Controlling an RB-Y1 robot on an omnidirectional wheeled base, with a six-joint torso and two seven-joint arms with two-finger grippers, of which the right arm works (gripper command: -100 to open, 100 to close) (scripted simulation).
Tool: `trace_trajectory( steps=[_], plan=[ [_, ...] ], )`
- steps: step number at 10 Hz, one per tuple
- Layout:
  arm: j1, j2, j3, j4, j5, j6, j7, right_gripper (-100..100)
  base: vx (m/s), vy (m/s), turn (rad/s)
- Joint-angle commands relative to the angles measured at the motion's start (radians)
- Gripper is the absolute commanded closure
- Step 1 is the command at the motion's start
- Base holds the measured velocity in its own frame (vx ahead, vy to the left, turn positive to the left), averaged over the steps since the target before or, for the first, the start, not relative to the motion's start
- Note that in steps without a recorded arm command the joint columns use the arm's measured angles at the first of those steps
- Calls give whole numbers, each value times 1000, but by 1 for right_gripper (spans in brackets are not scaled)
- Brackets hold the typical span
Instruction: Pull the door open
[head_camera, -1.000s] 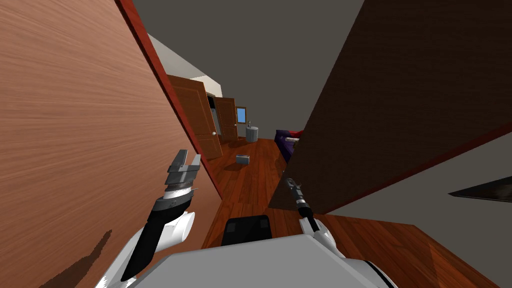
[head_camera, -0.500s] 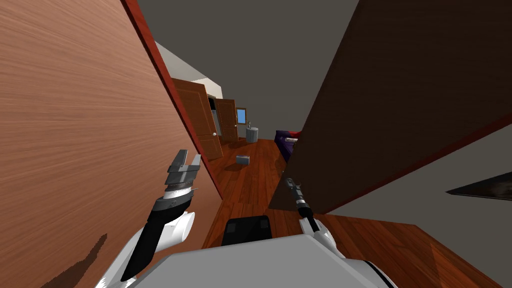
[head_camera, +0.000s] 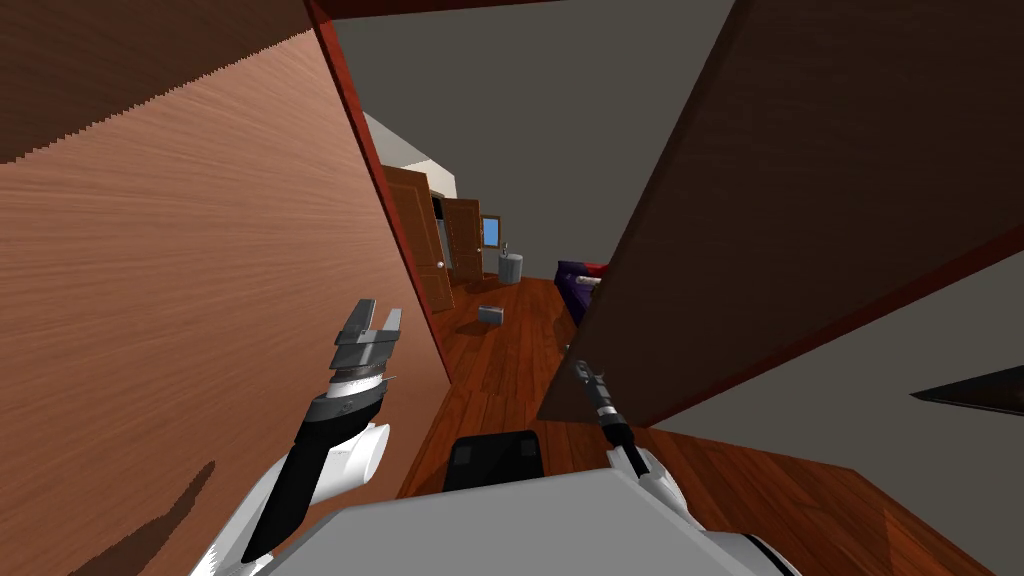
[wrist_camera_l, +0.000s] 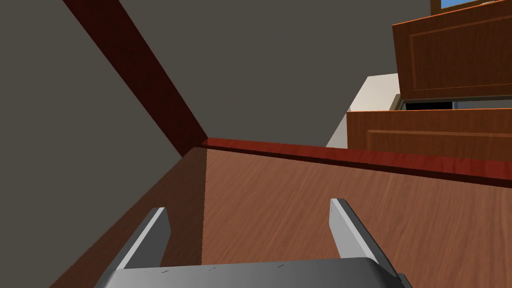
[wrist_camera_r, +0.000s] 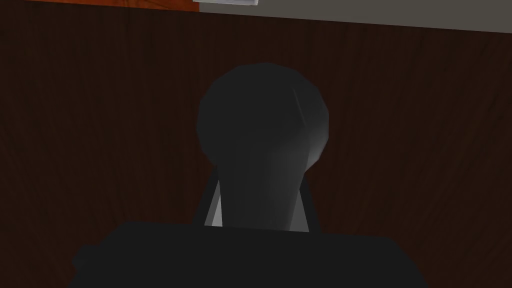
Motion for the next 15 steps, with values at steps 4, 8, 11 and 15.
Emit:
trace_trajectory(
  steps=[4,8,11,15],
  plan=[
    [52,-36,31,-7,28,-73,-55,100,-206,-51,117],
    [94,-44,37,-13,37,-114,-67,100,-187,-57,155],
    [129,-63,42,0,48,-175,-88,100,-217,-59,171],
    [132,-68,48,34,56,-211,-95,100,-144,-43,115]
  ],
)
